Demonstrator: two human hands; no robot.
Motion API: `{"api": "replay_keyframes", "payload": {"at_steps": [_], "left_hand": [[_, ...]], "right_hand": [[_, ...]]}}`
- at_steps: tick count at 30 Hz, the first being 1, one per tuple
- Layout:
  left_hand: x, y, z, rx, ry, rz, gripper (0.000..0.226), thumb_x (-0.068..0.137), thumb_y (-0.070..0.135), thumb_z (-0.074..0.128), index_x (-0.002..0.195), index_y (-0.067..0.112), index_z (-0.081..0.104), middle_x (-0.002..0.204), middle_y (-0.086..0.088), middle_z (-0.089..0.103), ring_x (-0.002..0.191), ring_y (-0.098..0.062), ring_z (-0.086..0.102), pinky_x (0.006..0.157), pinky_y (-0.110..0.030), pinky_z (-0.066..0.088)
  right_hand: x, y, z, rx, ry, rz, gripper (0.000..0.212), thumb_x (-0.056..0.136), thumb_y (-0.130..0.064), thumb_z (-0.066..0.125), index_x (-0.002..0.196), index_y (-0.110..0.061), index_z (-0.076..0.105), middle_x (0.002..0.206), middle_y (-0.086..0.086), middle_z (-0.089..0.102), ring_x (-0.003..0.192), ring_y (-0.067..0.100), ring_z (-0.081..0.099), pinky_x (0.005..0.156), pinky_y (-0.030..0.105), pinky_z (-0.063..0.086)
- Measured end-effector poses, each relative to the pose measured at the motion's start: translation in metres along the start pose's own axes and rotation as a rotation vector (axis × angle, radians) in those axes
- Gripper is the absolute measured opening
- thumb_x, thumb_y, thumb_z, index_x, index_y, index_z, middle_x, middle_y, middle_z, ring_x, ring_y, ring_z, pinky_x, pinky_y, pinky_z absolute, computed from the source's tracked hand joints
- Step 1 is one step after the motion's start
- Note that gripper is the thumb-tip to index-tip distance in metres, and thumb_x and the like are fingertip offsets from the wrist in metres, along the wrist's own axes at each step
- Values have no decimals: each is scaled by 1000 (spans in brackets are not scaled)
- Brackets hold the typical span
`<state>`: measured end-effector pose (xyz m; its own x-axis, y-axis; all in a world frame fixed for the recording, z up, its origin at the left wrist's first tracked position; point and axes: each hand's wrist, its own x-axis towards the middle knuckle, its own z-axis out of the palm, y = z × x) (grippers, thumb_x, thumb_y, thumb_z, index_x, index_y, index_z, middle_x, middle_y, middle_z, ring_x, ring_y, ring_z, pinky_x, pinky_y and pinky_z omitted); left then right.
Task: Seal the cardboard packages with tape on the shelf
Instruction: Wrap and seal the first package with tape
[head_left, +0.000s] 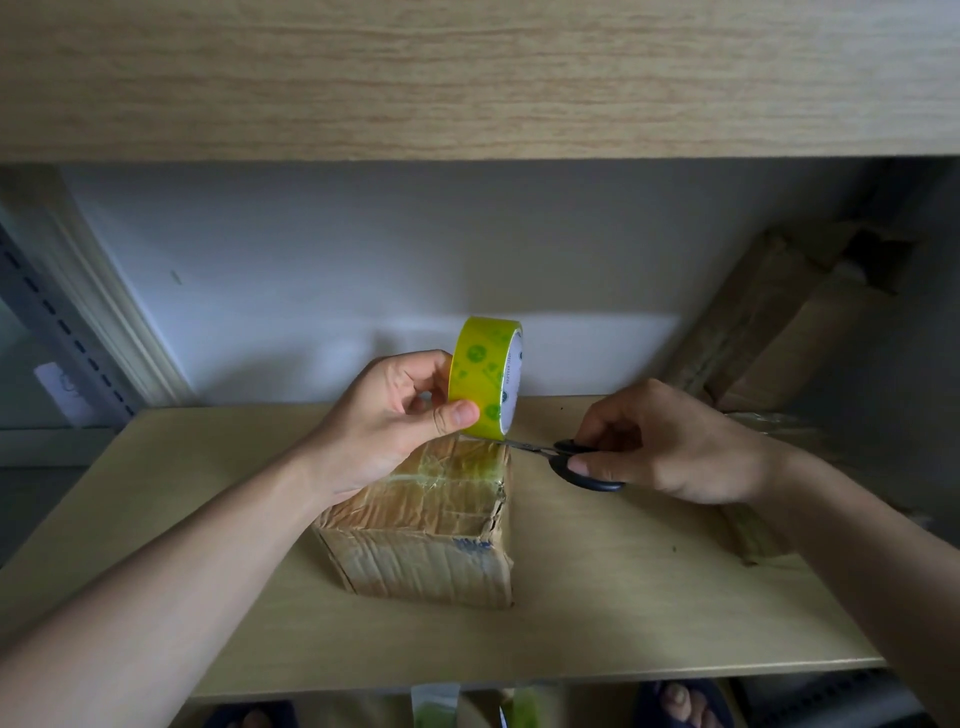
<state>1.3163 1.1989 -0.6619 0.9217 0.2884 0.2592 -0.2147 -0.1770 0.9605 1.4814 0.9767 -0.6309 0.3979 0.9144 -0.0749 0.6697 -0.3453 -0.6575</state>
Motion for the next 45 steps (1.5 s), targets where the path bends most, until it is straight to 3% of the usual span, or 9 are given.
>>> {"api": "replay_keyframes", "payload": {"at_steps": [3, 9, 19, 26, 29, 33, 36, 40, 45], "left_hand": [[1, 1, 2, -46, 52, 9, 18, 83, 11, 71, 101, 7, 71, 98, -8, 74, 93, -19, 66, 90, -26, 53], [2, 1, 2, -118, 154, -1, 29, 82, 10, 75, 111, 7, 71, 106, -7, 77, 101, -17, 71, 90, -21, 52], [9, -8, 8, 315, 171, -93, 16, 92, 1, 71, 104, 12, 75, 96, -4, 80, 90, -22, 73, 90, -34, 55], [12, -9, 13, 624, 40, -253, 25, 84, 38, 57, 102, 32, 74, 100, 18, 77, 101, -12, 72, 104, -43, 51], [14, -6, 15, 683, 46, -270, 22, 86, 31, 56, 100, 38, 73, 91, 13, 77, 90, -16, 73, 92, -41, 57], [14, 0, 20, 769, 56, -237, 22, 96, 16, 58, 93, 32, 73, 71, 5, 72, 55, -14, 62, 60, -28, 48], [12, 4, 22, 797, -2, -203, 24, 99, 17, 56, 89, 33, 72, 63, 4, 65, 51, -9, 48, 58, -28, 42], [9, 0, 20, 750, 95, -96, 43, 102, 15, 57, 138, 38, 58, 125, 12, 62, 91, 1, 59, 91, -28, 50], [-3, 6, 10, 380, 319, 48, 31, 100, 2, 51, 111, 23, 71, 105, 8, 74, 90, -11, 68, 83, -31, 53]], "right_hand": [[0, 2, -4, -63, -15, -1, 16, 89, -35, 78, 79, -22, 76, 68, -6, 69, 59, 2, 57, 59, 26, 45], [0, 6, -5, -22, -49, 6, 15, 89, -35, 78, 79, -24, 77, 74, 0, 73, 67, 10, 63, 65, 33, 48], [5, 34, 14, -407, 56, 261, 20, 84, -43, 77, 84, -24, 72, 82, -9, 67, 76, 5, 63, 61, 19, 50], [19, 36, 45, -339, 282, 11, 8, 91, -27, 68, 92, -21, 74, 86, -1, 75, 81, 20, 69, 72, 36, 57], [25, 23, 51, -352, 381, -86, 19, 91, -25, 61, 108, -23, 69, 87, 2, 76, 87, 29, 70, 75, 40, 56], [30, 5, 54, -201, 382, -212, 57, 101, -29, 54, 151, -40, 28, 80, -2, 73, 73, 27, 68, 69, 40, 52], [38, 6, 61, -235, 340, -213, 43, 103, -36, 51, 143, -42, 36, 79, -1, 71, 75, 32, 67, 67, 44, 53], [50, 27, 64, -286, 355, -7, 16, 97, -41, 57, 110, -31, 54, 81, 2, 71, 74, 30, 66, 64, 44, 55], [51, 49, 59, -375, 264, 130, 11, 99, -29, 53, 105, -28, 62, 88, 3, 72, 82, 27, 69, 68, 39, 55]]}}
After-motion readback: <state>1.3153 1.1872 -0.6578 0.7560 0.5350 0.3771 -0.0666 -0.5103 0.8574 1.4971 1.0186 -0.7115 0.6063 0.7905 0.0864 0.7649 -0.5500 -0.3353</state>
